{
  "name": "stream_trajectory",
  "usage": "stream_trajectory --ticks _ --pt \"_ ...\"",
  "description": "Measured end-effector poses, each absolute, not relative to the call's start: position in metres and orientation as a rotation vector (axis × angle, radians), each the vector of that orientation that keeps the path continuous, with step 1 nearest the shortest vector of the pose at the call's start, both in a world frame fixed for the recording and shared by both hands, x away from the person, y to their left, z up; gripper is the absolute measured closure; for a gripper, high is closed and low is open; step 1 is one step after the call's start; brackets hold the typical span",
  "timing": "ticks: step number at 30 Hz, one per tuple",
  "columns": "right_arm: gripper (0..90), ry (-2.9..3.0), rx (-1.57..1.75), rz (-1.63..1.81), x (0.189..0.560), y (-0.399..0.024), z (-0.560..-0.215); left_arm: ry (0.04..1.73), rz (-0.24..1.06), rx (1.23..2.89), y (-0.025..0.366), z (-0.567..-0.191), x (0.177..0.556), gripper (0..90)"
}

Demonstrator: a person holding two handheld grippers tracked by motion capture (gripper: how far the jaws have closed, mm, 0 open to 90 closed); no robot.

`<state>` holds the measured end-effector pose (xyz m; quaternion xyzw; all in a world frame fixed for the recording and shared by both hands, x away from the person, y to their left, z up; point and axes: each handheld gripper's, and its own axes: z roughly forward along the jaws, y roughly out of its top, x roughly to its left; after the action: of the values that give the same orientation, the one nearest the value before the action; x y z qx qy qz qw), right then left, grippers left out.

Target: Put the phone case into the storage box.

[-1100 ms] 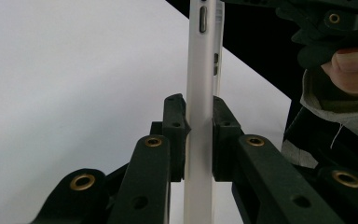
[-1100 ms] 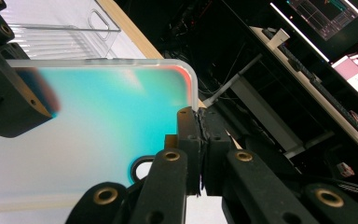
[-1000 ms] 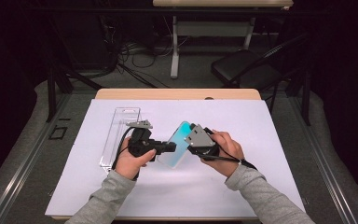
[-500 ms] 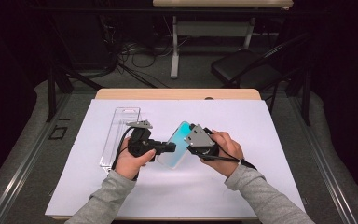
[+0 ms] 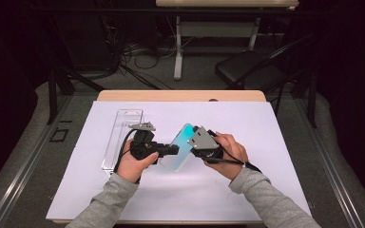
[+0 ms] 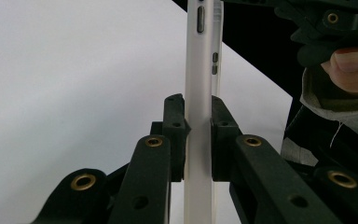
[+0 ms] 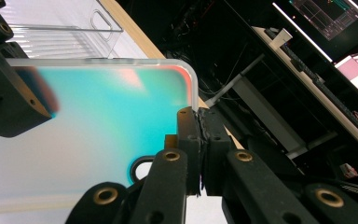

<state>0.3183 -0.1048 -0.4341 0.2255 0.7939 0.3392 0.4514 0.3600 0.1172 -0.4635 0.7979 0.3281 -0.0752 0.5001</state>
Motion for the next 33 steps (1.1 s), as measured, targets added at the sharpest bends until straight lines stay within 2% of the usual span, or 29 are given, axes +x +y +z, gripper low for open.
stream_trajectory --ticks 33 --pt "88.4 1.969 0.556 0.850 0.3211 -0.1061 -0.4340 0.792 -0.165 1.924 0.1175 -0.4628 0.3598 81.5"
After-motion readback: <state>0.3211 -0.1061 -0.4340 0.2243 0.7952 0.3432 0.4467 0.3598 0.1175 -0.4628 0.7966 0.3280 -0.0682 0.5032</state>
